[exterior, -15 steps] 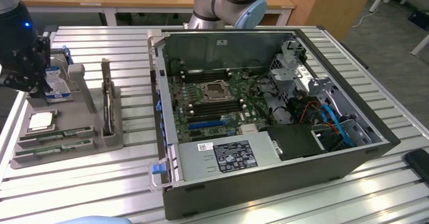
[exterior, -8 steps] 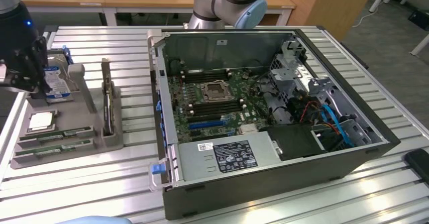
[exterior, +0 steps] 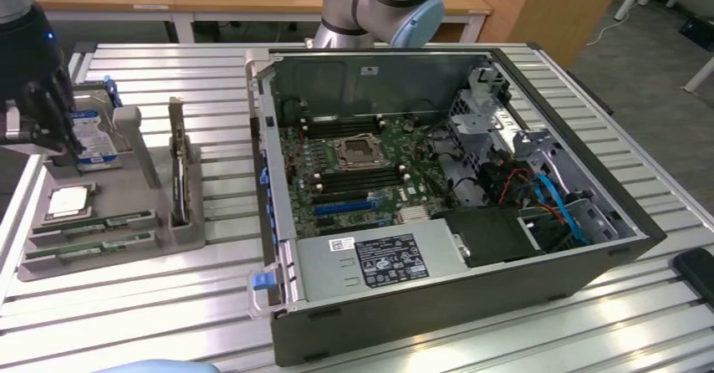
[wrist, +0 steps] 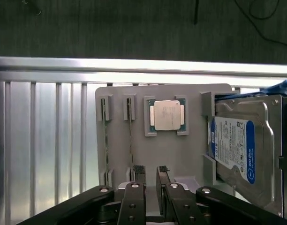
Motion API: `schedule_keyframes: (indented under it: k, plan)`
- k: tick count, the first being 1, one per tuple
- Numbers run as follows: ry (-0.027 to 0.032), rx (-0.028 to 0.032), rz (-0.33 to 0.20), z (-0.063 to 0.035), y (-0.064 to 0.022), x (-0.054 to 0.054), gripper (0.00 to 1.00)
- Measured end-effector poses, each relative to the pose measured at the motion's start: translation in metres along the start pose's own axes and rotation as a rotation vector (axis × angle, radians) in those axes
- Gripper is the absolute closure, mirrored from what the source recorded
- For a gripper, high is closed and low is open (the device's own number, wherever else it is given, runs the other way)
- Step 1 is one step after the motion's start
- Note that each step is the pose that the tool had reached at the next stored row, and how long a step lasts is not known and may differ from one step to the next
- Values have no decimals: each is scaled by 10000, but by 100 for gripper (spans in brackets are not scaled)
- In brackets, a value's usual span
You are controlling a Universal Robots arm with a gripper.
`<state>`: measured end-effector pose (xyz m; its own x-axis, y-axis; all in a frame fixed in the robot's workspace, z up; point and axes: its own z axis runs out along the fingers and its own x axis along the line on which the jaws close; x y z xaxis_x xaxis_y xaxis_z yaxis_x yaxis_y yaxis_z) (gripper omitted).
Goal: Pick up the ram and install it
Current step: 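Pick up the ram and move it above insertion slot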
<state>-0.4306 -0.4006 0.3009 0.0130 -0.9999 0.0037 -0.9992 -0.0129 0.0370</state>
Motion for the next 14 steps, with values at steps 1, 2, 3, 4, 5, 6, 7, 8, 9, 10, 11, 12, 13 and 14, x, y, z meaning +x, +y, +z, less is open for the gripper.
schedule_keyframes:
  k: [1, 2, 3, 4, 5, 6, 7, 8, 9, 10, 11, 12, 13, 14]
  plan:
    - [7, 1, -177, 1, 0, 0, 76]
    - [13, 1, -357, 1, 0, 0, 76]
    - [20, 2, -539, 2, 0, 0, 76]
    - [26, 2, -684, 1, 0, 0, 76]
    - [27, 2, -717, 2, 0, 0, 76]
    - [27, 2, -718, 2, 0, 0, 76]
    - [28, 2, -719, 2, 0, 0, 76]
    - [27, 2, -718, 2, 0, 0, 76]
    - [28, 2, -718, 2, 0, 0, 76]
    - [28, 0, -718, 2, 0, 3, 76]
    - [28, 1, -718, 2, 0, 9, 76]
    - [28, 2, -717, 3, 1, 19, 76]
    - [28, 0, -718, 3, 1, 35, 76]
    - [27, 2, -718, 4, 0, 52, 76]
